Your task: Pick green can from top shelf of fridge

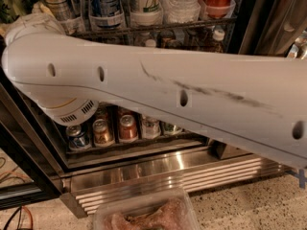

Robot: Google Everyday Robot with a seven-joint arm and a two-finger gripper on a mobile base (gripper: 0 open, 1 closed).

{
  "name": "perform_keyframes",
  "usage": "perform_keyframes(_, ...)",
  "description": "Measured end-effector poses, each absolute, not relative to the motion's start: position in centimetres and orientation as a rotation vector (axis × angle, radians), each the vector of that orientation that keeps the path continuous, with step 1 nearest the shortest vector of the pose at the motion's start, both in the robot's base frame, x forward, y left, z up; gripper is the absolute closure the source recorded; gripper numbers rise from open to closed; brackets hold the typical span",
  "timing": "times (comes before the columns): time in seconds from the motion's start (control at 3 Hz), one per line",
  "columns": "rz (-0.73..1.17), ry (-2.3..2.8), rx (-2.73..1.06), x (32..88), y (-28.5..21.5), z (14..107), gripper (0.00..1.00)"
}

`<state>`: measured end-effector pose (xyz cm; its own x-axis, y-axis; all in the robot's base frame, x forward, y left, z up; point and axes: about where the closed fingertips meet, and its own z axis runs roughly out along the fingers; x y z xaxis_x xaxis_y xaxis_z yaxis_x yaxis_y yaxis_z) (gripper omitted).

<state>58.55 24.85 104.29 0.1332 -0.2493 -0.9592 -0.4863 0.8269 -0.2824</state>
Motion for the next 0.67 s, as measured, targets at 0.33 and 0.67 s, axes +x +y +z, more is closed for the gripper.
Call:
perform_keyframes(0.33, 0.294, 1.451, -0.636, 58.23, 25.78, 104.94, 0.32)
perform_keyframes(0.67, 0.445, 1.481, -0.634, 58.22, 26.29, 104.93, 0.31)
